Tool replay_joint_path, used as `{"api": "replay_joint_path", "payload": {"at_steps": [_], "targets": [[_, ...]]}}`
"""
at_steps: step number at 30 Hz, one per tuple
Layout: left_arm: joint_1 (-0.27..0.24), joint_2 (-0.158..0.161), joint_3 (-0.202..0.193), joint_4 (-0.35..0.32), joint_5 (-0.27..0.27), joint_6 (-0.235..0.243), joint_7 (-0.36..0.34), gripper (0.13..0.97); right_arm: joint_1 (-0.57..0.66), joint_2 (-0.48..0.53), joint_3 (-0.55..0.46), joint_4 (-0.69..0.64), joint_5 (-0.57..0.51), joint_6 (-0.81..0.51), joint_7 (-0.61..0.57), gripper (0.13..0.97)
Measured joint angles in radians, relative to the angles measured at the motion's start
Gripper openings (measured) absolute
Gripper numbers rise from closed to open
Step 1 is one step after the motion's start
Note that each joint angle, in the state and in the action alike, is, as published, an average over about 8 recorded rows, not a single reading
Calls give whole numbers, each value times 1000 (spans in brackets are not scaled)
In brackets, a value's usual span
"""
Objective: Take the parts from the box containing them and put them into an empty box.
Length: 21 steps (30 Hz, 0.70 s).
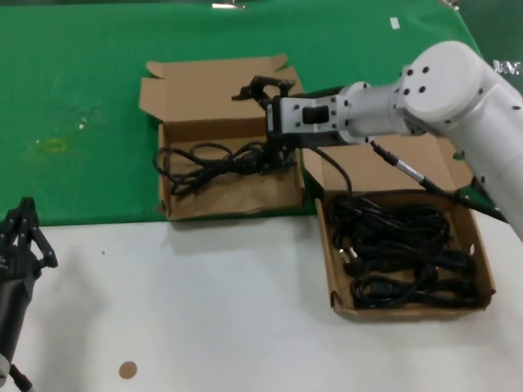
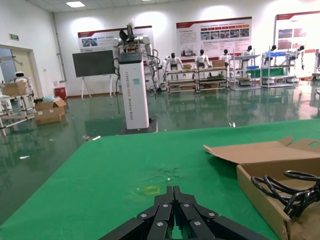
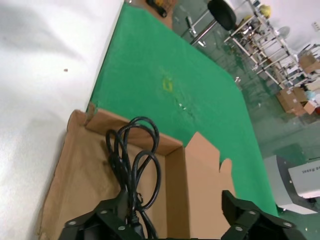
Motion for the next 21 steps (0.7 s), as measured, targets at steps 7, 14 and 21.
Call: {"api": "replay_joint_path", "payload": {"at_steps": [7,14,21], "targets": [[0,0,0,0,0,0,0,153,-15,17,3,46,0,-5,25,700],[0,0,0,0,0,0,0,157,-34,18,12,60,8,8,30,777],[0,0,0,0,0,0,0,190,-109,22,49,115,41,62,52,890]]}}
